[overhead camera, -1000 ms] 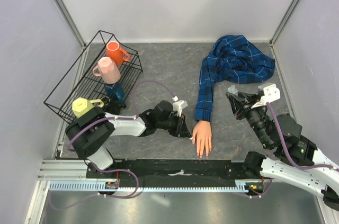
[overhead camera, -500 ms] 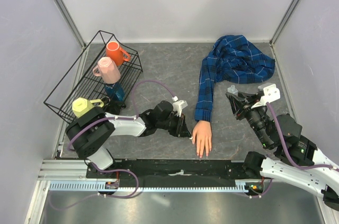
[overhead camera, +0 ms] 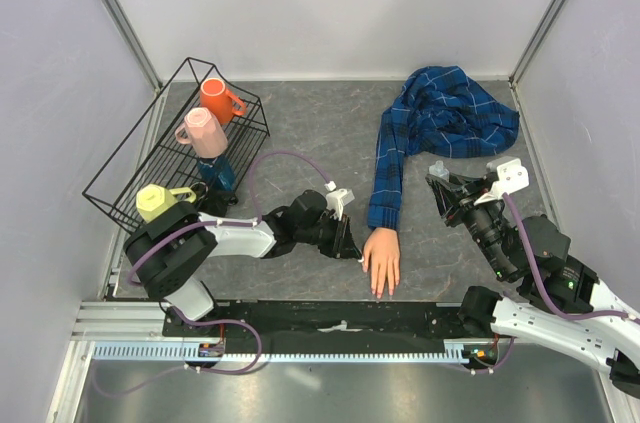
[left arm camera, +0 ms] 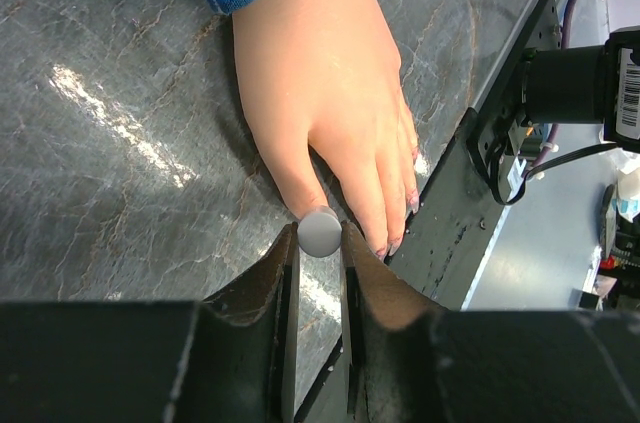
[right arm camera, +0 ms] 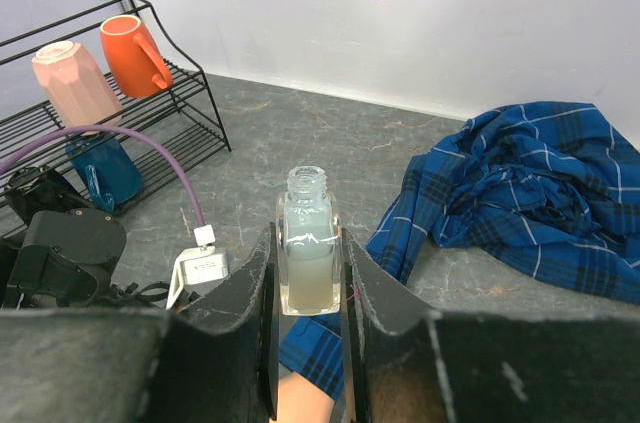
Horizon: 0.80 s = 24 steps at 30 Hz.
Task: Paint the nails
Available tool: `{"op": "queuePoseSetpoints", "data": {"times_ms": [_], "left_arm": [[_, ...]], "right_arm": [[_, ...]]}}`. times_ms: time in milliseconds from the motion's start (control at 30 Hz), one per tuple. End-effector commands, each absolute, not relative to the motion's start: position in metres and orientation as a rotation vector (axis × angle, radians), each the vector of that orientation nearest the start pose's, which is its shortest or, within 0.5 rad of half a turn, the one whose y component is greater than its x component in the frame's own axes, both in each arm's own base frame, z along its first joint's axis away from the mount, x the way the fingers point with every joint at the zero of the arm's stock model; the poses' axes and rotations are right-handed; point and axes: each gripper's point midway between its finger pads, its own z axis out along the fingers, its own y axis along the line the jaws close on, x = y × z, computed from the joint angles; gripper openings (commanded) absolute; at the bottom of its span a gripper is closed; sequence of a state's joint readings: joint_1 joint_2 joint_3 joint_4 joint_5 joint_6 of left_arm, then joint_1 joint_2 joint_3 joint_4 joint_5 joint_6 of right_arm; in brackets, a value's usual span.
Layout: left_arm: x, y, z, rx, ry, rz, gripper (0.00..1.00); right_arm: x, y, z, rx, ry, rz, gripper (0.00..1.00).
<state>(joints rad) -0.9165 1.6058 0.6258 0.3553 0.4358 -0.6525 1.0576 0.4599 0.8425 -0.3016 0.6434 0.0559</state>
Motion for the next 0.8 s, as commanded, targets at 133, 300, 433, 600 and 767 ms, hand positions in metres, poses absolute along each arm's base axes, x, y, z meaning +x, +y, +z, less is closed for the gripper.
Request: {"op": "queuePoseSetpoints", "data": {"times_ms": [133,300,433,600,767], "left_arm": [[0.16,-0.365,0.061,0.647,2.308,-1.266,0.02],[0.158,-0.365,0.059,0.65,2.324,-1.268,0.02],[0.155,-0.363,0.06,0.653,2.322,-1.265,0.02],[0.151,-0.366,0.061,0.668,2.314,-1.262,0.02],[0.147,-0.367,0.058,0.675,2.327,-1.257,0.02]], "right_arm": [[0.191,0.131,0.361,-0.229,1.481,0.437,0.0],[0.191,0.13,0.362,-0.228,1.479,0.43,0.0],[0.191,0.131,0.362,-0.23,1.478,0.435,0.0],[0.191,0.131,0.361,-0.23,1.48,0.433,0.0],[0.19,0.131,0.362,-0.229,1.479,0.436,0.0]]}}
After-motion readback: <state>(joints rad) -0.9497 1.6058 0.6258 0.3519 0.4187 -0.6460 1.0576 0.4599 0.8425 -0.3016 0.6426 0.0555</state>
